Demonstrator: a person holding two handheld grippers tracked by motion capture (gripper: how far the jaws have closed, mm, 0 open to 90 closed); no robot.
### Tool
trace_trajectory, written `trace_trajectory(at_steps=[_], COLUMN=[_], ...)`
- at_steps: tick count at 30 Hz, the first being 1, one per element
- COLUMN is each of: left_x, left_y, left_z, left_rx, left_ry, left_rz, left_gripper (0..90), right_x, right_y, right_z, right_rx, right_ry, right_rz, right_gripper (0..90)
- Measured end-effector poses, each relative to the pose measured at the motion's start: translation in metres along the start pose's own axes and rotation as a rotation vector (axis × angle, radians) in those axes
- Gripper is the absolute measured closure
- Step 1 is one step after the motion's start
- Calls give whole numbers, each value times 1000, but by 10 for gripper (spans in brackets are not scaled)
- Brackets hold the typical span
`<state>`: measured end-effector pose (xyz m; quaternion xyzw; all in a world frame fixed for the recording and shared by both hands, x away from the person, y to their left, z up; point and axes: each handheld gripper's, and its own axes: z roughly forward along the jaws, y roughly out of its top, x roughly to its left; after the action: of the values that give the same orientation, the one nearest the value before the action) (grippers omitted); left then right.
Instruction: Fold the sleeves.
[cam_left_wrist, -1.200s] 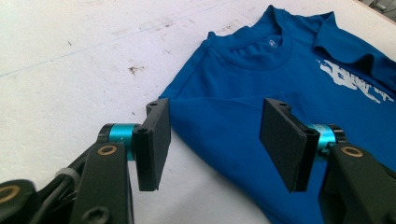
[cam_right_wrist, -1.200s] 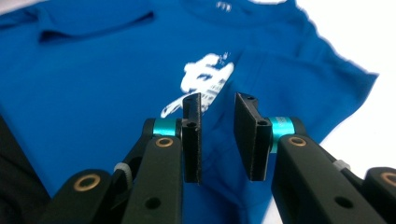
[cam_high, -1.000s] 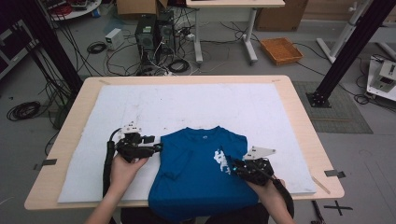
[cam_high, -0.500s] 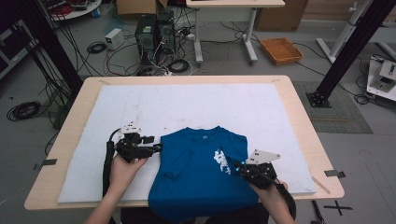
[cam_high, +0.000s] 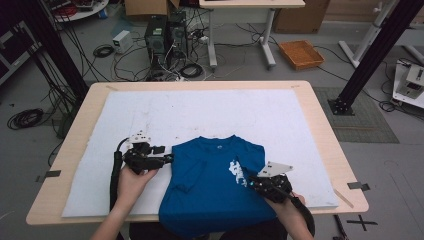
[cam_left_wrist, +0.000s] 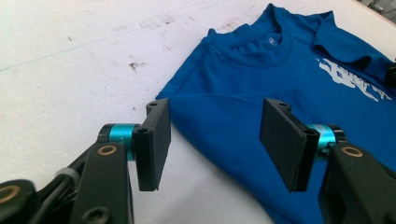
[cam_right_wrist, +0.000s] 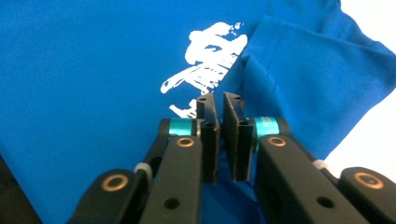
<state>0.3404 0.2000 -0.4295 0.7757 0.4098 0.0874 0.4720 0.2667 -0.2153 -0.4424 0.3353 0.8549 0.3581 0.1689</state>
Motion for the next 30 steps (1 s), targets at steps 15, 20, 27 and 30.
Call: trace_trajectory(at_steps=[15,20,27,30], left_x=[-1,-1,-1,0], left_y=[0,0,0,0], left_z=[0,1,1,1], left_rx=[1,4,5,3], left_ry=[0,0,-1,2], left_rz=[0,4,4,1], left_gripper=[432,432,432,432], right_x=[3,0,2,3], right_y=[-12,-8,-4,-5], right_z=[-20,-16,0,-8], right_rx=[-53,-62,-8,-40], right_ry=[37,35,0,1], right_rz=[-34,25,23,19], right_gripper=[857,746,849,898])
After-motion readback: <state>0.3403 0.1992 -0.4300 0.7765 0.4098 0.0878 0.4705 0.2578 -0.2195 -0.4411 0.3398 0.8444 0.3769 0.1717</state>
